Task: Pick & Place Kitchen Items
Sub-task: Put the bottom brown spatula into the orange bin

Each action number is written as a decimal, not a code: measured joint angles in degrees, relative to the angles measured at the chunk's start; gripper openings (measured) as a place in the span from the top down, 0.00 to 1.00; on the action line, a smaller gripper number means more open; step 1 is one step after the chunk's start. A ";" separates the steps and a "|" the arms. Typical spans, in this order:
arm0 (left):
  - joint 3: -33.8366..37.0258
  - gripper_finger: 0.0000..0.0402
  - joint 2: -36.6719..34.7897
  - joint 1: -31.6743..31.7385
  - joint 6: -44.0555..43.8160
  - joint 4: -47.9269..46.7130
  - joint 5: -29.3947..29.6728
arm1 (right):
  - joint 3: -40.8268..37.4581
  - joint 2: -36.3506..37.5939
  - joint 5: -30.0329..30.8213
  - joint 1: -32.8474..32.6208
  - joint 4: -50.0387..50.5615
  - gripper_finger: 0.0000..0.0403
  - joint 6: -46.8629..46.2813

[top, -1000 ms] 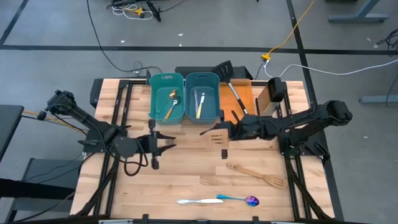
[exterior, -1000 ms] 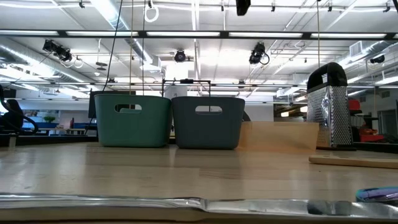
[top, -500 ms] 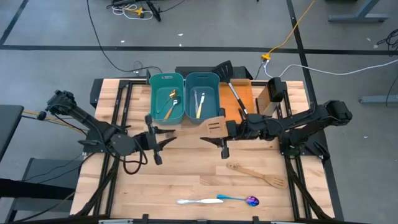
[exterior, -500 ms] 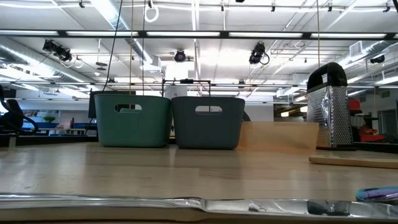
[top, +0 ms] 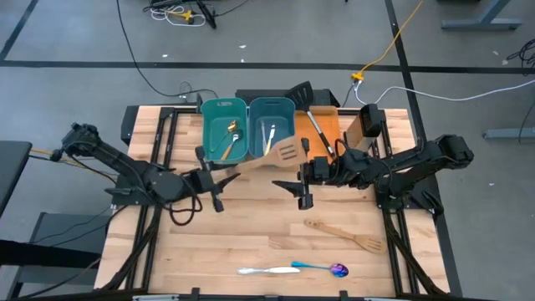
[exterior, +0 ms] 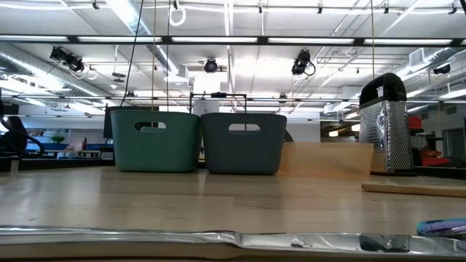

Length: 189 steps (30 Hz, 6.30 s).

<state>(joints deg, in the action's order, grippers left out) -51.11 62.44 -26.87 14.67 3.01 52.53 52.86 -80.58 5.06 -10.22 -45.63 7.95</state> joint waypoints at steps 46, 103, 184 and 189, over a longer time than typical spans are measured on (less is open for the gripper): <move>-0.07 0.75 12.67 7.58 2.72 16.01 -8.54 | 0.00 0.00 12.46 0.28 -3.31 0.36 2.66; 0.00 0.56 12.46 0.57 9.10 14.99 6.76 | -0.02 6.74 22.17 0.48 12.07 0.82 -0.14; 0.00 0.56 12.50 0.02 -5.73 2.91 -10.42 | -0.02 5.22 1.51 48.59 75.54 0.82 -22.67; 0.00 0.56 12.52 0.02 -6.74 2.61 -10.42 | -0.02 5.22 1.51 49.22 77.21 0.82 -23.59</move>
<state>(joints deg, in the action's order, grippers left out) -51.11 74.96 -26.85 7.93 5.62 42.11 52.84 -75.35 6.57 39.00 31.58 -15.64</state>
